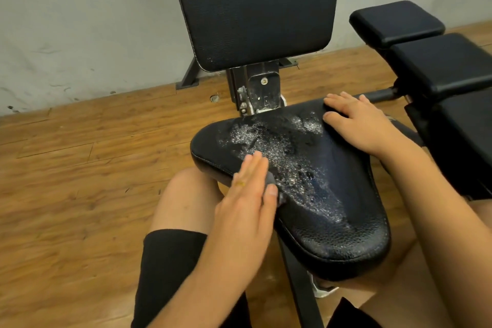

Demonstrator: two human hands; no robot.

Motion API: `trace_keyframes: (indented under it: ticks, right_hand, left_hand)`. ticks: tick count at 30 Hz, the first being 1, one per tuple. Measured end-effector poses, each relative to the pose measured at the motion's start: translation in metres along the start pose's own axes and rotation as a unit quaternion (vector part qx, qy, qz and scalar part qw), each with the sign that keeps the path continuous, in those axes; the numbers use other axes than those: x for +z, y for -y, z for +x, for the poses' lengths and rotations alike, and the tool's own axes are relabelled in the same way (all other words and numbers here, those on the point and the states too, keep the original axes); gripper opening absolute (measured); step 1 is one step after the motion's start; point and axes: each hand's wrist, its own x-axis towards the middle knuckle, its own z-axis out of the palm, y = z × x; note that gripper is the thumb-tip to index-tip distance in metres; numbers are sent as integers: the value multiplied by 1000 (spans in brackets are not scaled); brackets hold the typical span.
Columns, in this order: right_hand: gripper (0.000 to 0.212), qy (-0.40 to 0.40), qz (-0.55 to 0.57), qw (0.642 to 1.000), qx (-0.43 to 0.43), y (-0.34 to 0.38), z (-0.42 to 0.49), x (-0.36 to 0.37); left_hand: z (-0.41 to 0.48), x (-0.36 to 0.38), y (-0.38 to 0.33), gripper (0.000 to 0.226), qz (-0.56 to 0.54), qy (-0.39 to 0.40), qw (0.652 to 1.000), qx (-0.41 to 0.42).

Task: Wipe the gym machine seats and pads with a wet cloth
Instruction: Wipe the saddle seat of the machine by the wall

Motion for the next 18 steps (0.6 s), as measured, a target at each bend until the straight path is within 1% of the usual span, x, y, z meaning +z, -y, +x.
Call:
trace_keyframes:
  ticks: [2, 4, 6, 8, 9, 11, 13, 15, 18]
  right_hand:
    - [48, -2, -2, 1000, -2, 0, 0, -1]
    - [49, -2, -9, 1000, -3, 0, 1, -2]
    - [50, -1, -13, 1000, 0, 0, 2, -2]
    - [50, 7, -16, 1000, 2, -1, 2, -2]
    - [50, 10, -16, 1000, 3, -1, 1, -2]
    - [50, 11, -13, 1000, 6, 0, 1, -3]
    - [50, 8, -8, 1000, 6, 1, 0, -3]
    - [50, 7, -5, 1000, 4, 2, -1, -2]
    - [50, 8, -3, 1000, 5, 0, -4, -3]
  left_hand:
    - [2, -1, -3, 51, 26, 1, 1000, -1]
    - [-9, 4, -16, 52, 32, 23, 999, 37]
    - [-28, 16, -29, 50, 82, 26, 987, 138]
    - [-44, 33, -42, 44, 136, 16, 962, 234]
    - [-48, 40, -49, 41, 163, 17, 949, 269]
    - [-48, 49, -59, 35, 210, 8, 927, 310]
    - [-40, 51, -63, 35, 236, 7, 919, 317]
    - [-35, 46, -62, 38, 237, 35, 923, 301]
    - [-33, 31, -53, 51, 218, 65, 936, 268]
